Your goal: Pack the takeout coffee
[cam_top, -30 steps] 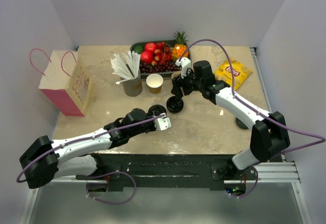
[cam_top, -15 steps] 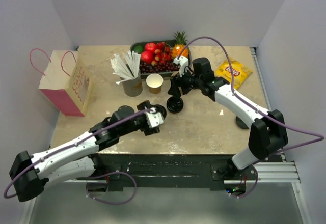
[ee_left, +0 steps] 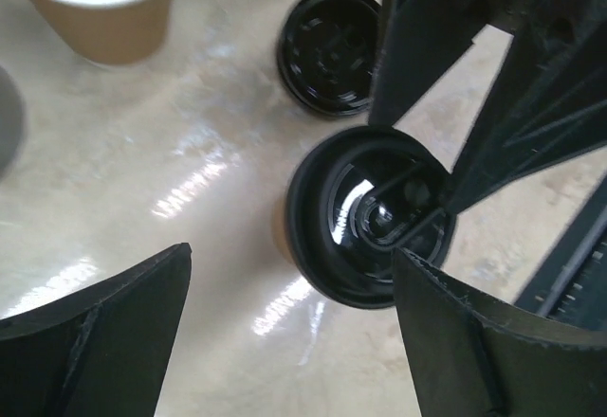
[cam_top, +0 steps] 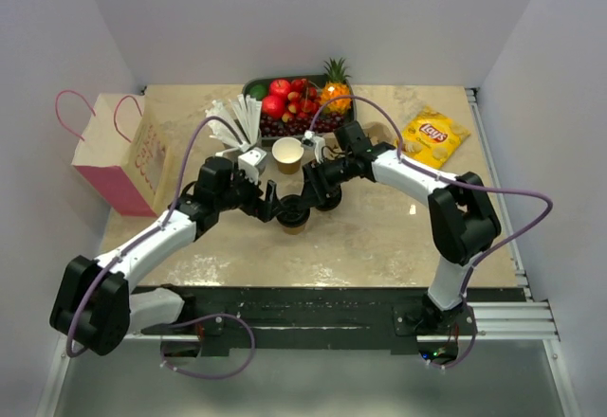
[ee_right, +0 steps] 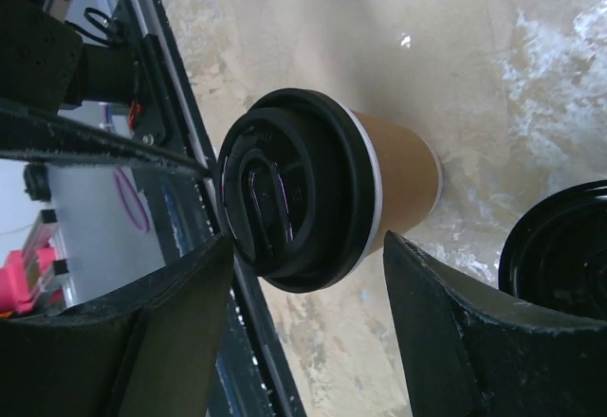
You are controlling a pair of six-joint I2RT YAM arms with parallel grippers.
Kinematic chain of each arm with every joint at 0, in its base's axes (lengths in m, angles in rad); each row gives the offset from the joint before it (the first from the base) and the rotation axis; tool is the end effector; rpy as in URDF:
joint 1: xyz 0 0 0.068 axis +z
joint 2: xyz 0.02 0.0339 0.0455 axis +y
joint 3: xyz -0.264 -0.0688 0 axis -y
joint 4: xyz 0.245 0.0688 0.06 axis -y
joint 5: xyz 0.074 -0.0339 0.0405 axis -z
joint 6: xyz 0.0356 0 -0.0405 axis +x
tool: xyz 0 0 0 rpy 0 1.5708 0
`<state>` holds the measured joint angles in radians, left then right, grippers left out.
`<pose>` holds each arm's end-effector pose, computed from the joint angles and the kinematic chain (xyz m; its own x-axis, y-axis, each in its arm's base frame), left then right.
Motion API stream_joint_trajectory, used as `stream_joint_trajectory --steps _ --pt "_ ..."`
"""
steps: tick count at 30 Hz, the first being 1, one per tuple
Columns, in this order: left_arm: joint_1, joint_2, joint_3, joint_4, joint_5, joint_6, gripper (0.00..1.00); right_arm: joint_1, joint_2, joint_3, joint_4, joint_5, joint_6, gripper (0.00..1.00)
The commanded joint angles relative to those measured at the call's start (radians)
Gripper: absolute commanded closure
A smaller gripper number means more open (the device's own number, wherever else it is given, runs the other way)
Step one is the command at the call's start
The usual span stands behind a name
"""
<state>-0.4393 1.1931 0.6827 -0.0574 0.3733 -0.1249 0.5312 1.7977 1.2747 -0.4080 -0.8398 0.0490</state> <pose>0.2262 -0.1207 0.2339 -0.5669 0.1382 -0.8121 0.6084 0.7349 -0.2996 0.3142 0.2153 0.2219 -0.7262 -0.3887 -0.5671 -0.6867 0.3699 0.6258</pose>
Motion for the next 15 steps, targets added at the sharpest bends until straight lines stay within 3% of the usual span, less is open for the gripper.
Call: stream_joint_trajectory --steps 1,6,15 --pt "0.016 0.011 -0.034 0.137 0.168 -0.180 0.10 -0.005 -0.001 0.029 0.001 -0.102 0.069 0.33" --pt "0.024 0.045 -0.054 0.186 0.260 -0.235 0.13 -0.014 0.006 0.017 0.021 -0.096 0.097 0.35" --pt "0.024 0.129 -0.051 0.237 0.265 -0.254 0.16 -0.017 0.029 0.014 0.008 0.042 0.118 0.39"
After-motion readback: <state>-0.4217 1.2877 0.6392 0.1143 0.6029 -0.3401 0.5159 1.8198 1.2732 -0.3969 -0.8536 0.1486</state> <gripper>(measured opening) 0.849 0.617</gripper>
